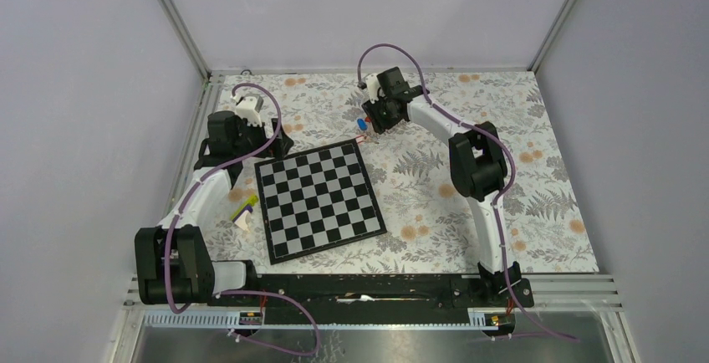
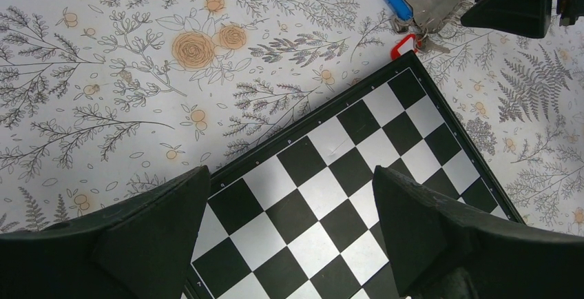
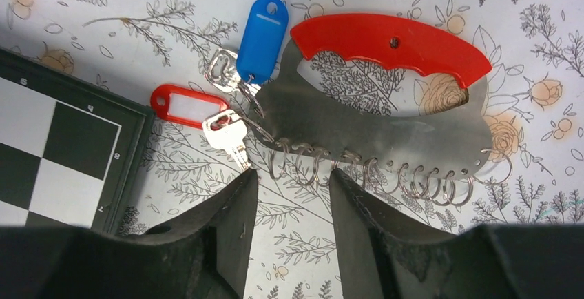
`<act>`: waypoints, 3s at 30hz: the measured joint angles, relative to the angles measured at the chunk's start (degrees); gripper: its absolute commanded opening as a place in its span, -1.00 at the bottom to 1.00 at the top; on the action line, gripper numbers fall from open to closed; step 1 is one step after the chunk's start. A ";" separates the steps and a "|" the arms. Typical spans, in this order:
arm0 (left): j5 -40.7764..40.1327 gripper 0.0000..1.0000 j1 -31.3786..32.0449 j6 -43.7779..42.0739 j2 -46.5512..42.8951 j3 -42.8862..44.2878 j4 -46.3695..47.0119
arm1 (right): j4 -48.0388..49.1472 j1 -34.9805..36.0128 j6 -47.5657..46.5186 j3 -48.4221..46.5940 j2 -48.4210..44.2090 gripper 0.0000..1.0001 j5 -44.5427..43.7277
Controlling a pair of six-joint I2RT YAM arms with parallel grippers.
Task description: Put the keys on the keyring
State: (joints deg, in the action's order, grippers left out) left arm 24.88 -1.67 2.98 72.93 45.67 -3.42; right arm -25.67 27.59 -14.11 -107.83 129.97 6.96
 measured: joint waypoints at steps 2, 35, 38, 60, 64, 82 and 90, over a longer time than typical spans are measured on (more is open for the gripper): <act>0.00 0.98 -0.13 -0.04 -0.02 0.00 0.00 | -0.44 0.00 -0.28 0.00 0.11 -0.05 -0.39; 0.00 0.98 -0.39 -0.74 1.73 0.37 -0.76 | -4.61 -13.62 8.00 -12.85 8.72 -0.08 -2.73; 0.00 0.98 -0.39 -0.94 1.75 0.37 -0.76 | -5.29 -13.60 8.07 -12.92 9.46 -0.08 -2.36; 0.00 0.98 -0.39 -1.25 1.81 0.37 -0.76 | 1.18 -9.84 8.55 7.32 -3.28 -0.06 7.72; 0.00 0.98 -0.39 -1.25 1.81 0.37 -0.76 | 3.67 -4.24 7.56 11.58 -7.43 -0.07 7.13; 0.07 0.98 -0.44 -1.27 1.81 0.37 -0.76 | 4.92 -0.28 4.96 8.66 -2.95 -0.16 4.46; 0.37 0.98 -0.44 -1.27 1.84 0.37 -0.76 | 4.13 -0.28 4.52 6.60 0.11 -0.19 4.00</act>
State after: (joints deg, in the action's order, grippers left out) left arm 25.26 -2.11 1.72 74.76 46.04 -4.19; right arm -21.54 27.31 -9.58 -101.23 130.08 10.96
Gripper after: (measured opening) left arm 0.989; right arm 0.412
